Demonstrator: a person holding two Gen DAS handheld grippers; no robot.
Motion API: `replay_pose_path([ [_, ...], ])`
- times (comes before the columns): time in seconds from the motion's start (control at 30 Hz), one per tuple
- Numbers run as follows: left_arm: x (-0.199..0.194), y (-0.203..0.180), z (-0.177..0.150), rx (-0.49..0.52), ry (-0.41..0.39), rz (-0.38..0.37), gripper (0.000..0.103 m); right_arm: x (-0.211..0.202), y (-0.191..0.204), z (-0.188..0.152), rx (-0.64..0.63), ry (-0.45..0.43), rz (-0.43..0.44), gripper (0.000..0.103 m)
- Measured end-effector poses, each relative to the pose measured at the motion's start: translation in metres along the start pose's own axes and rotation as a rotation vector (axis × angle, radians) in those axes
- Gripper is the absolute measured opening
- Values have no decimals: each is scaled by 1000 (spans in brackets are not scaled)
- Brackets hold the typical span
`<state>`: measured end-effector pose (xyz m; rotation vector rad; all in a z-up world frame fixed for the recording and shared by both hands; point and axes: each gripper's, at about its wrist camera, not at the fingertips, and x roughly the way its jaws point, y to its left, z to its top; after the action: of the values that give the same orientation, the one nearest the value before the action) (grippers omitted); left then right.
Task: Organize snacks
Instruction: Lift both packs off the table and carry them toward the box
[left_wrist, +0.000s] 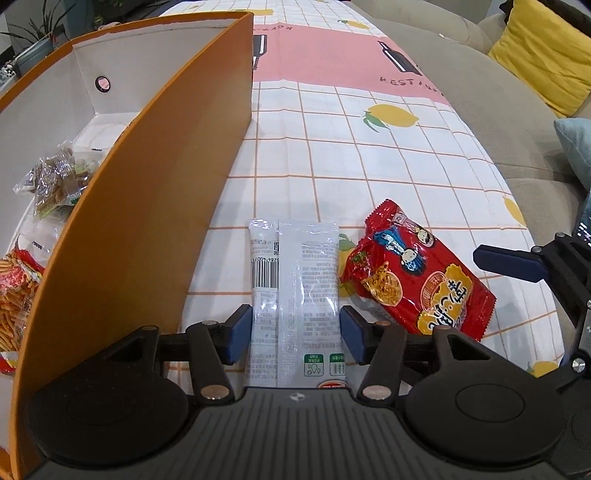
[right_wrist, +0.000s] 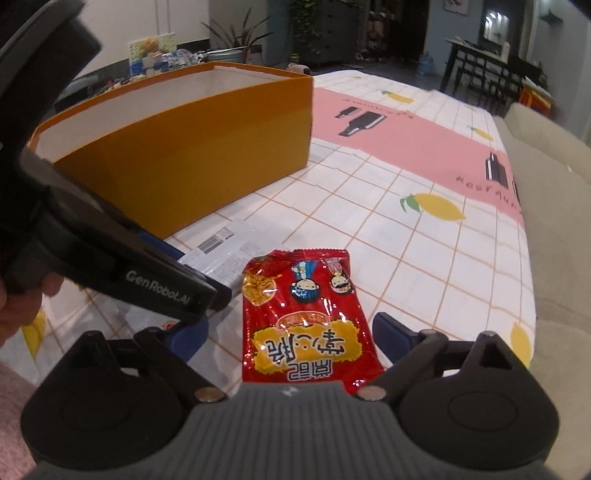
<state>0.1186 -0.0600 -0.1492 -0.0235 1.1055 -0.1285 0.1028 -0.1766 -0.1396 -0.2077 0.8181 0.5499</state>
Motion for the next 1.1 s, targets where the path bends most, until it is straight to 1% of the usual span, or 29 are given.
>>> replay_pose_path([
  [0.13, 1, -3, 0, -6, 0, 10, 70, 6, -11, -2, 47, 24, 9, 95],
  [0.23, 2, -6, 0, 2, -1, 18, 72, 13, -17, -5, 103, 53, 20, 95],
  [0.33, 2, -9, -1, 19, -3, 29, 73, 16, -16, -5, 106, 65, 28, 89],
  [0.37, 2, -9, -1, 23, -3, 31, 73, 17, -15, -6, 101, 70, 29, 85],
  [0.4, 2, -10, -1, 27, -4, 31, 73, 18, -14, -6, 100, 74, 29, 83],
  [0.47, 2, -11, -2, 29, -7, 26, 68, 17, -11, -7, 87, 74, 22, 81],
  [0.5, 1, -11, -2, 30, -9, 27, 64, 17, -10, -7, 82, 75, 19, 80],
  [0.53, 1, -11, -2, 33, -13, 29, 58, 16, -10, -7, 80, 76, 15, 78],
  [0.6, 0, -10, -2, 31, -17, 21, 57, 15, -8, -7, 71, 78, -8, 72],
  [0.63, 0, -9, -3, 27, -19, 15, 56, 14, -7, -7, 70, 80, -14, 72],
  [0.83, -2, -7, -4, 14, -40, -15, 53, 10, -7, -8, 95, 98, -35, 71],
  [1.03, -8, -10, -1, 7, -71, -45, 53, 1, -13, -9, 146, 112, -82, 71],
  [1.1, -13, -12, 1, 3, -92, -52, 53, -4, -19, -9, 179, 115, -104, 71],
])
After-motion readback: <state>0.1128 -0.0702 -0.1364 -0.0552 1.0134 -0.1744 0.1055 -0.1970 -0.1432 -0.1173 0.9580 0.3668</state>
